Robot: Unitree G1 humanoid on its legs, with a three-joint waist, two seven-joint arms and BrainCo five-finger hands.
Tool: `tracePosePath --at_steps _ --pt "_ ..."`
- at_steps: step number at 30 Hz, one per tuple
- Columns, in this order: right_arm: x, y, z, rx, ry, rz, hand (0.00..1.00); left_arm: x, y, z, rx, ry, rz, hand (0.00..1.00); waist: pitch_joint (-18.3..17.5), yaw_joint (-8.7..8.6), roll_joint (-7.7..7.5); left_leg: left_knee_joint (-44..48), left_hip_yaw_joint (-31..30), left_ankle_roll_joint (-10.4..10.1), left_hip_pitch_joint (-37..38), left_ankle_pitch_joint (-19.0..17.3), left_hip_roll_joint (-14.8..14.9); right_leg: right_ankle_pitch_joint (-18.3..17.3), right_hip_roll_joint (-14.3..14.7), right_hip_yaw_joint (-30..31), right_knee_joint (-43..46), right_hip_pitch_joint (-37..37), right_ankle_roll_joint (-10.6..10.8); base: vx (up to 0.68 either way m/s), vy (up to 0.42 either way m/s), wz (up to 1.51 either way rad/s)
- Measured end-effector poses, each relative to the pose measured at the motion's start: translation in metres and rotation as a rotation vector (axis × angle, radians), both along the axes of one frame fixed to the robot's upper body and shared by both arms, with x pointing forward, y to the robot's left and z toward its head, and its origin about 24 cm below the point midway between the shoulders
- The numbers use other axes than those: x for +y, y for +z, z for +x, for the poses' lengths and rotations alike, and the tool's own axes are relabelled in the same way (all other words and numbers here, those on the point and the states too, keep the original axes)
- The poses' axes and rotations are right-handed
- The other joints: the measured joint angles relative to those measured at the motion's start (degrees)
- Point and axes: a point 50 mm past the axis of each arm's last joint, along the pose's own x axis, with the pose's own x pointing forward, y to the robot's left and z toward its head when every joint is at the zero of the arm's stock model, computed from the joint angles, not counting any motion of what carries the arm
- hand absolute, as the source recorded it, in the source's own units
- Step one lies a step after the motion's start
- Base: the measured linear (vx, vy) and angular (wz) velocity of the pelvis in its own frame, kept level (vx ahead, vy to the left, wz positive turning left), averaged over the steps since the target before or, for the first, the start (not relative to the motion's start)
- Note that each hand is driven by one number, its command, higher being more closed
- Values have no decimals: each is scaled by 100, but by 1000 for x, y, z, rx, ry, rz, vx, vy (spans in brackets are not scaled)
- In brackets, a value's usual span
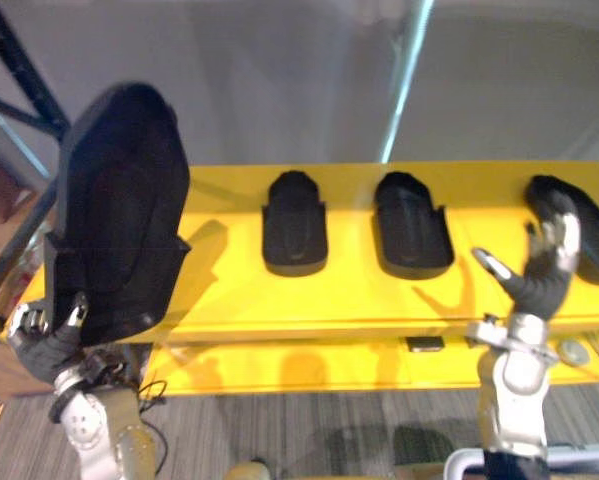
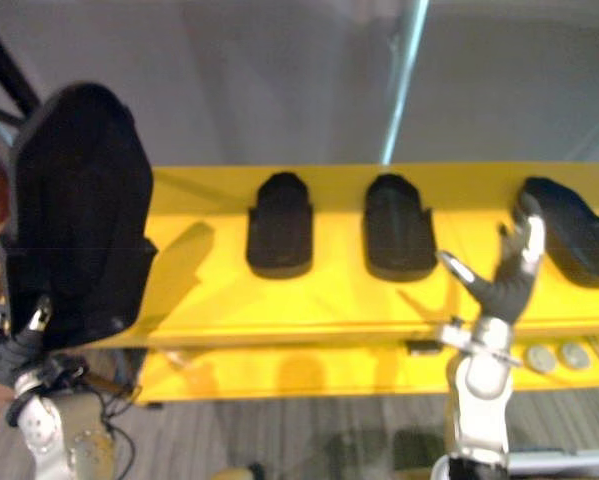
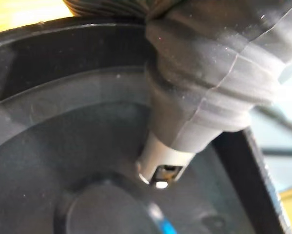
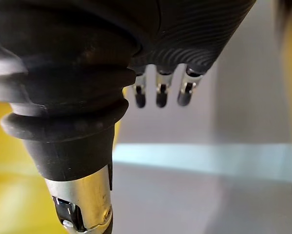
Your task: Walk over and take plastic housings, then place them on the shelf
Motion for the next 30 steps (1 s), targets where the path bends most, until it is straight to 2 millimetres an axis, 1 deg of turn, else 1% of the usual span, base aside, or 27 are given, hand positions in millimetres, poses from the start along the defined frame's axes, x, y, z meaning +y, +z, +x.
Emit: tracePosePath --at_steps 2,3,4,5,7,9,10,11,12,13,14,16,17,19,20,21,22,23,25,27,28,29,30 --pt "-5 -32 -13 166 -32 -20 0 13 -9 6 22 -9 -42 100 -28 -115 75 -54 166 0 87 0 21 0 5 115 -4 -15 0 12 -4 -31" --pt "-6 -38 -16 194 -31 -17 0 15 -9 7 20 -14 -50 100 -49 -122 110 -92 200 0 85 0 34 0 19 131 -7 -34 0 -20 -16 -21" --pt "-3 -44 -21 206 -12 -15 0 16 -8 12 -4 -18 -74 100 -74 -141 177 -112 210 0 77 0 44 0 30 134 -8 -78 0 -25 -20 -11" --pt "6 -43 -21 177 43 -26 0 16 -4 17 -45 -23 -99 100 -69 -150 265 -169 212 14 68 10 61 -1 53 131 -16 -104 0 -33 -22 -5" --pt "19 -38 -16 134 115 -39 0 16 -1 20 -74 -26 -109 100 -77 -140 301 -236 204 22 69 55 64 -1 65 122 -33 -104 -1 -46 -22 4" --pt "56 -21 4 3 294 -71 0 15 4 22 -124 -11 -108 100 -81 -95 333 -333 180 10 43 109 77 0 102 70 -116 -105 0 -60 -37 10" --pt "63 -17 8 -24 324 -81 0 15 4 22 -131 -8 -109 100 -84 -83 336 -333 166 10 19 120 74 0 104 36 -131 -105 0 -71 -40 33" --pt "84 4 22 -146 427 -110 0 8 6 21 -168 -7 -122 100 -87 -41 341 -322 15 21 -123 170 46 18 101 -123 -181 -106 31 -58 -30 40" --pt "89 13 27 -190 454 -119 0 4 7 22 -184 -11 -129 100 -85 7 338 -325 -44 29 -150 201 34 29 97 -203 -191 -106 46 -25 -17 61" --pt "98 30 38 -271 497 -142 0 -4 8 22 -206 -22 -143 100 -83 130 335 -315 -178 27 -207 236 6 35 87 -320 -195 -89 54 -7 -8 47" --pt "102 38 43 -307 516 -148 0 -7 9 22 -215 -23 -149 100 -83 177 335 -295 -261 36 -238 251 -15 35 81 -387 -196 -70 56 -9 -10 61" --pt "116 65 59 -419 598 -153 0 -14 7 18 -222 -28 -169 100 -83 388 334 -264 -550 52 -307 311 -77 38 76 -709 -231 86 61 -10 -29 79" --pt "127 75 68 -449 663 -153 0 -16 5 13 -198 -38 -160 100 -80 512 329 -265 -750 46 -327 348 -118 38 83 -942 -260 215 61 8 -45 86" --pt "141 72 75 -416 753 -140 0 -21 4 10 -150 -71 -131 100 -80 696 328 -264 -903 38 -324 359 -150 38 90 -1127 -262 327 61 10 -34 54" --pt "151 67 76 -387 807 -131 0 -22 4 9 -133 -90 -122 100 -80 812 328 -266 -925 39 -325 363 -161 38 85 -1150 -254 346 61 8 -10 21" --pt "163 62 76 -365 863 -129 0 -22 3 7 -118 -96 -111 100 -78 891 324 -264 -922 39 -325 363 -175 38 75 -1148 -248 346 61 6 1 9" --pt "170 60 75 -357 892 -127 0 -22 2 6 -112 -98 -109 100 -76 929 322 -260 -922 39 -326 363 -183 38 65 -1148 -243 348 61 0 0 0" --pt "183 57 73 -343 948 -129 0 -23 0 3 -99 -100 -111 100 -65 986 304 -230 -914 40 -330 362 -203 38 44 -1145 -235 353 61 0 0 0" --pt "201 55 72 -332 1012 -122 0 -23 -5 -2 -77 -93 -122 100 -28 1009 240 -17 -917 49 -450 356 -255 38 9 -1179 -220 374 61 -19 18 14" --pt "206 57 74 -326 1025 -117 0 -26 -11 -5 -67 -83 -148 100 31 1014 226 289 -948 92 -659 330 -282 31 27 -1296 -193 375 57 -56 -1 36" --pt "207 59 78 -309 1023 -123 0 -31 -17 -8 -62 -75 -180 100 161 1002 276 599 -1061 95 -849 327 -298 9 94 -1401 -167 429 22 -95 -18 49" --pt "206 58 79 -301 1021 -127 0 -33 -19 -9 -63 -77 -188 100 229 1003 306 723 -1030 95 -908 327 -298 -15 115 -1487 -136 460 -15 -150 -21 74" --pt "202 55 82 -270 1005 -151 0 -37 -23 -10 -61 -88 -206 100 445 969 436 991 -696 92 -963 330 -238 -56 169 -1661 -44 641 -81 -187 0 81"
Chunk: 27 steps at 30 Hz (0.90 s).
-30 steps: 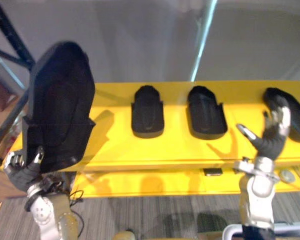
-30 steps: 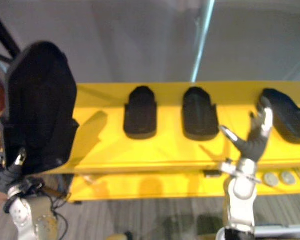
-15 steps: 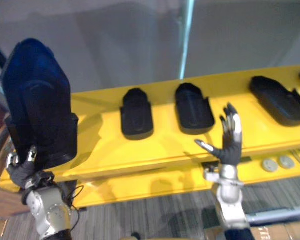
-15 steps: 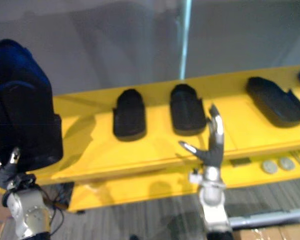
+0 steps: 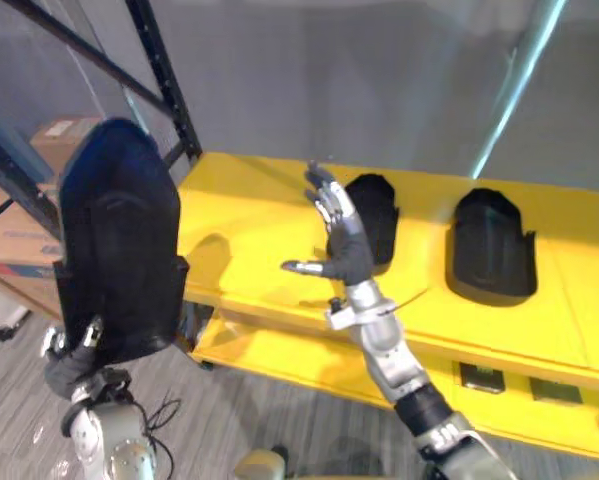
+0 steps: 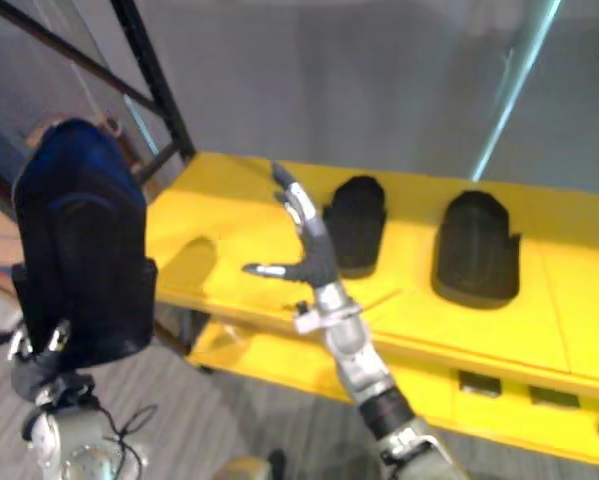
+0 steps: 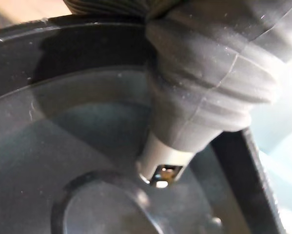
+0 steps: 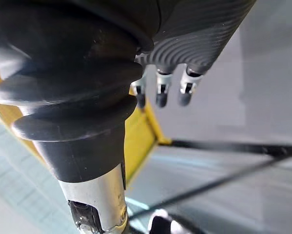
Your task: Walk over and take plastic housings, then place them on the shelf
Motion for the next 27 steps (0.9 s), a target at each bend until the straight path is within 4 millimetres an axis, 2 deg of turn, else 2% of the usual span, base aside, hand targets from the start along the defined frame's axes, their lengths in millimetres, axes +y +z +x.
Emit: tracePosePath --at_steps 1,2,3,4,5,7,8,9,10,12,14,15,16,17,18,19,20,21,22,23,24,26,27 --pt "-9 -9 2 30 -41 -54 0 -5 -4 -1 5 -34 -7 100 89 -22 126 174 485 46 -65 30 124 -173 20 -163 243 56 -110 -270 24 95" --pt "-15 -16 2 56 -66 -76 0 -6 -4 -3 0 -60 -1 100 77 -22 97 108 611 146 -95 116 99 -412 -64 -196 404 3 -166 -252 35 78" --pt "-19 -21 0 68 -80 -90 0 -8 -3 -4 -10 -77 4 100 36 -43 43 -44 633 159 -131 166 66 -587 -139 -211 498 -83 -135 -202 25 66" --pt "-26 -25 -2 81 -103 -103 0 -9 -1 -6 -27 -90 8 100 30 -58 29 -204 821 268 -185 189 157 -638 -213 -348 650 -211 -74 -199 -41 68" --pt "-43 -35 -10 119 -156 -89 0 -12 4 -5 -49 -111 22 100 27 -178 16 39 1586 516 -316 24 502 -625 -293 -455 704 -406 -98 -177 -42 56" --pt "-60 -36 -20 115 -195 -76 0 -21 8 0 -67 -154 23 100 -31 -421 72 -121 2034 446 64 33 711 -495 -407 -459 716 -475 -23 -70 52 22" --pt "-63 -34 -22 104 -202 -72 0 -25 9 3 -73 -172 20 100 -99 -479 135 -377 2060 246 189 19 715 -441 -414 -460 719 -505 36 26 195 10" --pt "-69 -30 -26 79 -233 -43 0 -36 13 15 -99 -236 17 100 -172 -623 139 -856 2162 29 383 217 552 -290 -536 -454 705 -583 129 47 179 1" --pt "-71 -30 -27 75 -242 -33 0 -40 16 21 -113 -263 19 100 -197 -636 174 -938 2192 48 429 232 497 -224 -560 -423 682 -581 149 72 202 -5" --pt "-74 -34 -31 97 -277 -5 0 -54 30 43 -162 -373 45 100 -229 -758 -35 -967 2201 159 457 200 305 -109 -744 -409 710 -570 246 82 153 -1" --pt "-74 -38 -33 113 -284 8 0 -56 38 53 -171 -411 79 100 -191 -833 -159 -949 2237 266 565 123 210 -97 -979 -257 1138 -656 240 81 167 0" --pt "-74 -42 -36 132 -302 19 0 -57 39 59 -162 -434 93 100 -176 -881 -182 -933 2276 326 692 45 176 -34 -1177 58 1753 -843 83 94 184 -18" --pt "-74 -46 -38 147 -322 14 0 -57 37 64 -142 -445 100 100 -153 -921 -144 -956 2298 377 868 -7 218 58 -1295 594 2401 -1165 -323 67 129 -15" --pt "-73 -49 -40 158 -329 19 0 -58 37 67 -132 -457 106 100 -156 -955 -137 -963 2284 395 934 -26 253 -57 -1228 913 2525 -1281 -407 54 77 3" --pt "-71 -52 -44 169 -335 34 0 -59 37 71 -120 -468 113 100 -159 -1054 -124 -956 2167 387 950 -49 322 -216 -1000 1318 2425 -1378 -379 32 35 46" --pt "-70 -53 -47 173 -343 51 0 -60 40 78 -121 -486 130 100 -167 -1186 -148 -980 2005 379 895 -51 389 -263 -703 1699 2024 -1488 -386 18 6 64" --pt "-70 -52 -48 167 -343 50 0 -64 43 85 -125 -499 131 100 -212 -1235 -225 -1008 1903 377 815 -92 404 -258 -492 1987 1560 -1658 -383 7 -19 51" --pt "-70 -52 -48 162 -344 46 0 -65 42 88 -122 -501 126 100 -225 -1235 -251 -1028 1893 361 809 -91 400 -228 -429 2105 1337 -1740 -341 7 -58 28" --pt "-70 -51 -49 158 -335 36 0 -65 38 91 -100 -494 113 100 -235 -1265 -273 -1039 1851 298 814 -94 373 -51 -274 2329 857 -1763 -239 4 -125 28" --pt "-71 -50 -52 155 -325 32 0 -68 33 91 -73 -493 100 100 -259 -1305 -331 -1039 1754 182 804 -131 283 236 -234 2504 570 -1730 -144 24 -143 43" --pt "-72 -50 -53 155 -323 23 0 -70 30 91 -60 -498 87 100 -288 -1360 -349 -1046 1664 139 819 -126 275 268 -234 2487 537 -1647 17 73 -148 46" --pt "-83 -50 -52 151 -343 -10 0 -81 21 88 -37 -520 52 100 -407 -1360 -55 -1085 1620 0 703 -38 477 333 -28 2303 228 -1625 -19 166 -116 23" --pt "-87 -49 -52 148 -353 -12 0 -82 21 88 -36 -524 48 100 -426 -1357 12 -1082 1560 -30 648 -15 527 403 38 2242 183 -1614 -17 214 -133 16"
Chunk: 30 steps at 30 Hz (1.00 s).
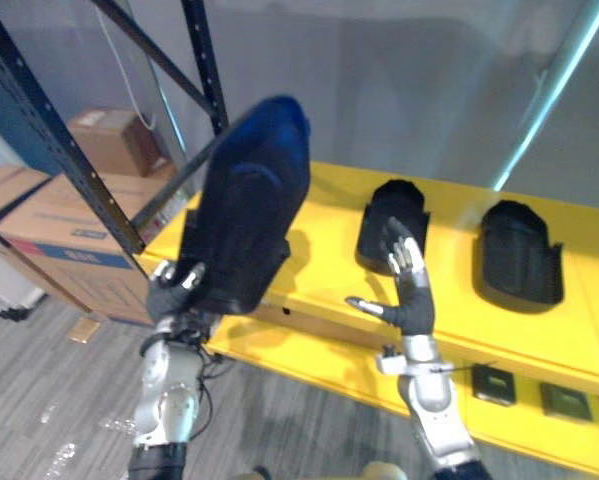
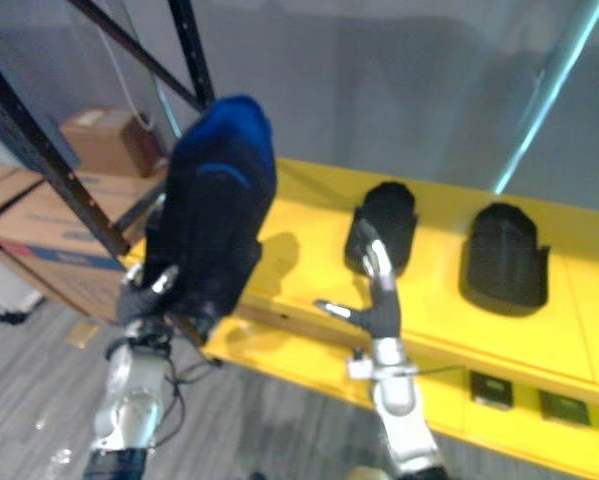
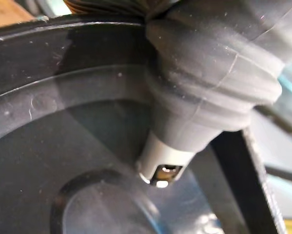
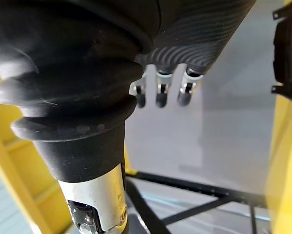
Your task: Walk over and take plastic housings, then place them on the shelf
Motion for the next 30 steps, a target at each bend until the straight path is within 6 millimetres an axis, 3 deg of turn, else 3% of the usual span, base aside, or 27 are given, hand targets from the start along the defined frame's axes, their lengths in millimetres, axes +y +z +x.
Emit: tracePosePath --at_steps 1,3,5,6,9,12,14,15,18,20,23,30 --pt "-7 3 2 -8 -25 -11 0 -3 0 1 -4 -3 -13 100 15 -4 72 -32 -51 -73 -22 58 69 58 92 -47 -40 17 -57 195 -111 19" --pt "-15 7 3 -16 -53 -32 0 -7 -1 1 0 -15 -21 100 31 -38 54 53 -40 -91 13 71 111 16 149 -130 -39 146 -114 146 -83 20" --pt "-23 13 3 -41 -78 -31 0 -7 0 2 -4 -17 -19 100 149 -46 -79 642 -13 23 -67 1 174 -85 114 -114 31 317 -174 107 -81 5" --pt "-25 18 2 -61 -87 -27 0 -6 1 3 -8 -13 -18 100 269 -39 -169 1354 -32 172 -270 -90 204 -206 86 -94 96 447 -161 69 -123 -11" --pt "-24 27 -2 -121 -108 -56 0 -3 0 3 -2 3 -21 100 428 -52 -112 2302 -76 175 -582 -269 380 -353 25 195 177 611 -200 47 -19 -22" --pt "-31 30 -2 -138 -163 -74 0 -3 1 8 -2 2 -24 100 463 -92 -29 1746 -93 96 -530 -299 368 -356 -28 342 216 582 -186 8 68 -22" --pt "-39 33 -2 -154 -201 -87 0 5 -4 13 29 49 -39 100 462 -97 136 887 -139 -15 -140 -33 384 -520 -22 730 461 430 38 -13 230 -77" --pt "-40 33 -2 -154 -211 -84 0 8 -6 13 44 67 -47 100 449 -106 151 838 -147 -248 -60 -198 375 -594 -48 855 574 344 84 -5 288 -74" --pt "-40 29 -7 -145 -251 -25 0 25 -6 17 90 175 -81 100 413 -219 -120 703 300 -86 28 -322 43 -499 -342 1261 417 168 294 -9 257 -56" --pt "-33 27 -13 -138 -240 9 0 39 -2 21 124 263 -99 100 377 -256 -243 560 565 -31 33 -296 -57 -146 -400 1422 -53 175 288 45 187 -48" --pt "-25 24 -17 -118 -201 25 0 58 -3 30 184 325 -73 100 357 -368 -275 572 603 -16 32 -284 -61 179 -381 1350 -416 292 388 95 65 -18" --pt "-23 16 -21 -74 -179 12 0 55 -7 56 282 281 -104 100 317 -496 -213 118 488 -79 192 -78 -63 204 -280 1122 -543 393 379 44 -28 7"
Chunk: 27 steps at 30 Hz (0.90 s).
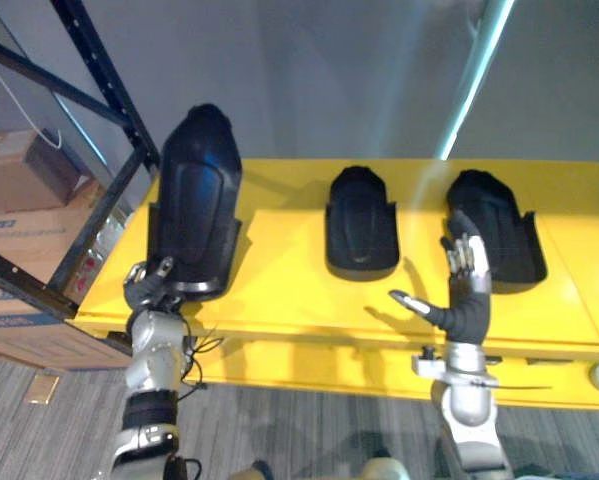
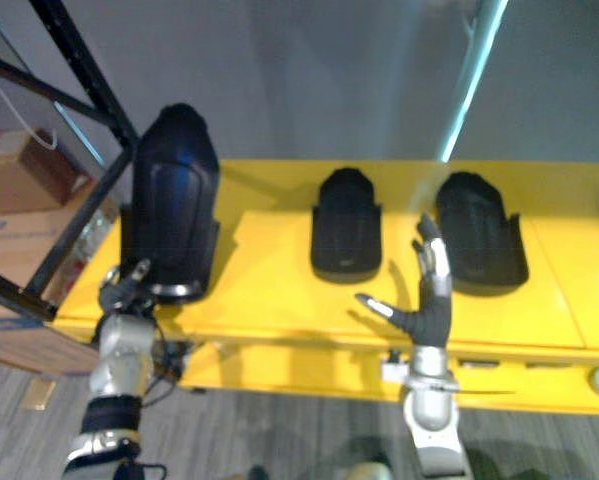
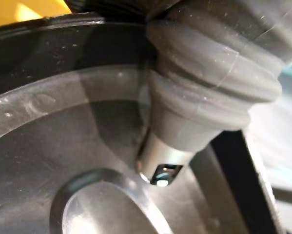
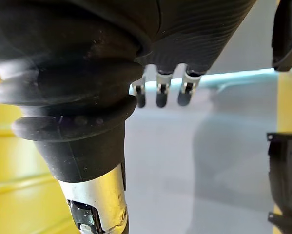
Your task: Walk over and take plastic housings, then place them on the shelf
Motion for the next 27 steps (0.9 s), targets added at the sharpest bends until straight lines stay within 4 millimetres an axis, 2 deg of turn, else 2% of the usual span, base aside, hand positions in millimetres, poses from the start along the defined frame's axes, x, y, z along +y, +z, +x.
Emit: tracePosePath --at_steps 4,7,11,17,25,26,27 --pt "1 -1 1 20 37 3 0 1 -3 9 25 -43 -62 100 -64 -23 101 -69 40 -8 8 51 34 90 48 15 -127 2 -78 -16 -11 -6" --pt "4 -3 2 40 55 13 0 0 -6 11 34 -80 -112 100 -103 -21 112 -238 54 -17 90 171 39 146 73 17 -218 12 -77 -51 -20 -6" --pt "6 -11 3 82 66 34 0 -3 -15 10 61 -84 -188 100 -155 -16 96 -446 89 -47 239 305 36 153 107 17 -300 87 -70 -83 -28 -5" --pt "9 -16 0 108 74 40 0 -11 -20 12 108 -132 -159 100 -301 -13 31 -1008 124 -91 419 639 24 175 180 20 -380 7 -107 -73 -27 -2" --pt "10 -18 0 116 68 50 0 -7 -20 13 128 -135 -133 100 -360 -29 -59 -1015 205 -85 442 663 6 272 182 112 -376 -6 -56 3 8 -5" --pt "10 -20 0 124 70 60 0 -6 -21 12 134 -133 -132 0 -360 -17 -59 -1015 256 -85 475 662 3 277 181 152 -377 -5 -53 3 11 -13" --pt "10 -21 0 130 71 66 0 -5 -22 12 136 -130 -131 0 -360 -21 -60 -1016 264 -84 487 662 2 277 179 159 -376 -1 -53 -3 10 -11"
